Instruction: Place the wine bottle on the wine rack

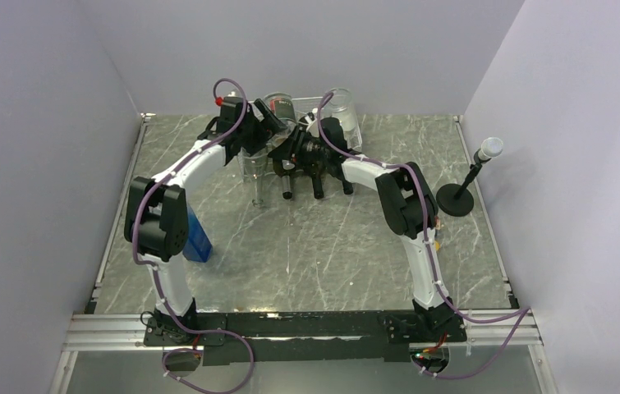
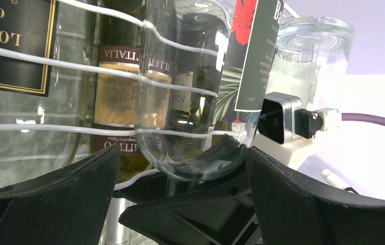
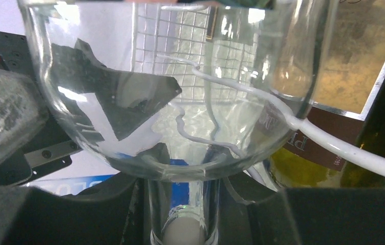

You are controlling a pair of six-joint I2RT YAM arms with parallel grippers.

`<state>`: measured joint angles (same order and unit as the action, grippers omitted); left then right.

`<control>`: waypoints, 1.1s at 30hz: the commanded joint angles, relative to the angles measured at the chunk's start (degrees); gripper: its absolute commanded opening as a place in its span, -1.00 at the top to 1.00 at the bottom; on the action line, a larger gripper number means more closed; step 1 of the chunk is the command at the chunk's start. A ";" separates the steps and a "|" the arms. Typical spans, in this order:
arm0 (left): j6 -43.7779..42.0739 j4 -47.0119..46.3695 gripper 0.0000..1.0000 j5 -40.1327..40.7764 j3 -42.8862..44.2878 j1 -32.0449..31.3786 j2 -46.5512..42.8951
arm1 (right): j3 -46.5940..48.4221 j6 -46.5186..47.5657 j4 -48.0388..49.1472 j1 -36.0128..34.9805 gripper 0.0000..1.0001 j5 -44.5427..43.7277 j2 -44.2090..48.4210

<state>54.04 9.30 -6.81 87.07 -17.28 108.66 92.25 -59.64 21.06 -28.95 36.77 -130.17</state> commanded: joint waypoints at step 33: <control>-4.85 -2.46 -0.99 6.61 -7.32 0.40 -30.44 | -11.42 -2.82 26.61 6.18 1.00 1.79 19.91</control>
<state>50.37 8.40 -0.69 80.75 -16.99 81.89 80.77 -65.17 29.23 -24.75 39.29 -119.11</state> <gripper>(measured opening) 0.993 0.405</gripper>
